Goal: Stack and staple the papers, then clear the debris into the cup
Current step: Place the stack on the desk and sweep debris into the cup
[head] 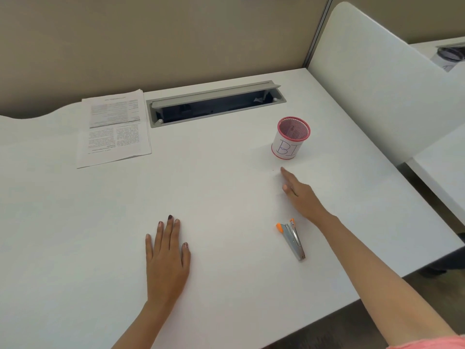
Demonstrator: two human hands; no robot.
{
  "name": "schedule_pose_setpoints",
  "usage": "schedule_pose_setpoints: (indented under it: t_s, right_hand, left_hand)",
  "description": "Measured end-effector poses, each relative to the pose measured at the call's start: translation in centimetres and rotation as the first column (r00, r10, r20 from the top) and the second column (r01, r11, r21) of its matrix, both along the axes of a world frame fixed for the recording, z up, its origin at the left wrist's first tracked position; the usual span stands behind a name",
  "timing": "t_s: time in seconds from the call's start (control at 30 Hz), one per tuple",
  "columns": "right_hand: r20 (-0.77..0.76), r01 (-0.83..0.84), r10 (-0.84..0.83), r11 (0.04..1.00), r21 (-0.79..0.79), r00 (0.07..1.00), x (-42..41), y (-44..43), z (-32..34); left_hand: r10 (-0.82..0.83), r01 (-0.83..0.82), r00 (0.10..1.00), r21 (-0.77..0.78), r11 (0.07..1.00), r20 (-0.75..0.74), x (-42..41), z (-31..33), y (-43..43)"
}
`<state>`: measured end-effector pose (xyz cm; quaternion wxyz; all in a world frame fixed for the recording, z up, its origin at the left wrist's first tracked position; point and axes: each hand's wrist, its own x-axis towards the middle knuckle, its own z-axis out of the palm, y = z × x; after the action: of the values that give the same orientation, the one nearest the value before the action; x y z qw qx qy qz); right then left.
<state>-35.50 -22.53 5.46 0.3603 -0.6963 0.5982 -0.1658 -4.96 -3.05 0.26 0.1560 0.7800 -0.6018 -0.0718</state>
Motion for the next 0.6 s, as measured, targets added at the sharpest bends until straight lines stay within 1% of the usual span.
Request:
schedule_pose_setpoints:
  t_s: [0.03, 0.1, 0.17, 0.23, 0.3, 0.4, 0.5, 0.6]
  right_hand:
    - [-0.006, 0.062, -0.062, 0.998, -0.019, 0.998, -0.4, 0.4, -0.1]
    - [-0.079, 0.18, -0.182, 0.983, -0.035, 0.98, -1.3, 1.2, -0.6]
    - [-0.134, 0.237, -0.232, 0.971, 0.019, 0.963, -2.3, 2.0, -0.9]
    - [-0.146, 0.199, -0.192, 0.979, 0.04, 0.971, -3.3, 2.8, -1.3]
    - [-0.189, 0.128, -0.125, 0.992, 0.007, 0.974, -3.6, 3.3, -1.5]
    - [-0.239, 0.05, -0.047, 0.999, 0.009, 0.97, -3.1, 3.6, -1.8]
    - [-0.209, -0.037, 0.051, 0.997, 0.07, 0.977, -2.5, 3.3, -1.5]
    - [-0.185, -0.067, 0.084, 0.993, 0.097, 0.979, -1.8, 2.7, -1.2]
  left_hand:
    - [0.001, -0.001, 1.0, 0.002, 1.0, 0.001, 0.0, 0.0, 0.0]
    - [0.001, -0.001, 1.0, 0.003, 1.0, 0.002, 0.0, 0.0, 0.0]
    - [0.001, -0.001, 1.0, -0.002, 1.0, 0.007, 0.1, 0.0, 0.0]
    - [-0.003, 0.003, 1.0, -0.007, 1.0, 0.016, 0.1, -0.1, 0.0]
    - [-0.001, 0.002, 1.0, -0.015, 1.0, 0.015, 0.1, -0.1, 0.1]
    - [0.004, -0.004, 1.0, -0.021, 1.0, 0.012, 0.1, -0.1, 0.1]
    - [0.004, -0.004, 1.0, -0.024, 1.0, 0.017, -0.1, -0.1, 0.1]
    - [0.003, -0.002, 1.0, -0.028, 1.0, 0.026, -0.1, 0.0, 0.0]
